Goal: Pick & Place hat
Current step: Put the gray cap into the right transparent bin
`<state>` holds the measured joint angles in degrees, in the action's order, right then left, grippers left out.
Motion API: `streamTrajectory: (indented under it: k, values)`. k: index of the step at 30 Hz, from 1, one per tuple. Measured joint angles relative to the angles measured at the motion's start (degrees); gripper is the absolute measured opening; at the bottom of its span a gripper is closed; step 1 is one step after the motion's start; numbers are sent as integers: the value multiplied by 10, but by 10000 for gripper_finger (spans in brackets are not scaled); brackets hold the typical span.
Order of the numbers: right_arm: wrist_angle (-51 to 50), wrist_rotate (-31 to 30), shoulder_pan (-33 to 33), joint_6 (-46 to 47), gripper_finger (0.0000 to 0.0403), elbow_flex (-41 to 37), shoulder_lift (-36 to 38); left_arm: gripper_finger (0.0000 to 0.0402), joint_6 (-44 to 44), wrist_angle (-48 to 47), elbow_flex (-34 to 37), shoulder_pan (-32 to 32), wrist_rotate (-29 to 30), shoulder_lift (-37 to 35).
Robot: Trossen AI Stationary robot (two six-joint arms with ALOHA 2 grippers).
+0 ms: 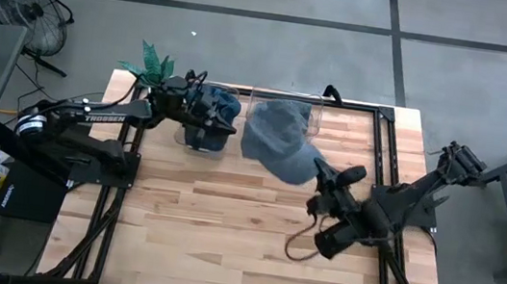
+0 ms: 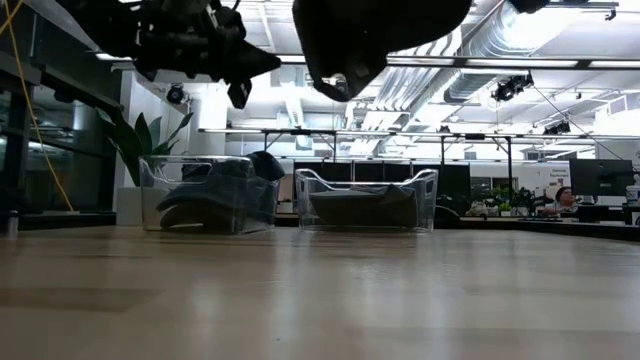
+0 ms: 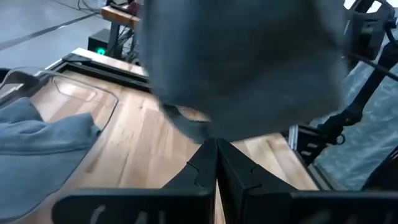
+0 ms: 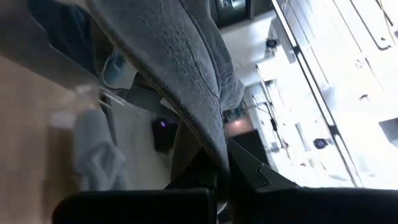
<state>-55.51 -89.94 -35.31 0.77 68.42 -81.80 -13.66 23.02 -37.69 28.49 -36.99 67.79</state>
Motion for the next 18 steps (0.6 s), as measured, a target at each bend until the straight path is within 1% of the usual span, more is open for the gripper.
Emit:
streamTrajectory:
  k: [4,7,9,11,15,18]
  values:
    - [59,-1,44,-104,3,0,0,8,-22,16,0,0,-2,0]
    - [106,-2,76,-194,3,0,-10,33,-24,18,0,0,-2,0]
    - [133,-1,93,-244,3,0,-22,60,-39,37,0,0,-2,0]
    - [157,-1,113,-275,3,0,-33,93,-65,60,0,0,-2,0]
    - [203,-1,156,-297,3,0,-59,167,-155,110,0,0,3,0]
    - [215,0,191,-298,3,0,-75,215,-210,120,0,-8,17,1]
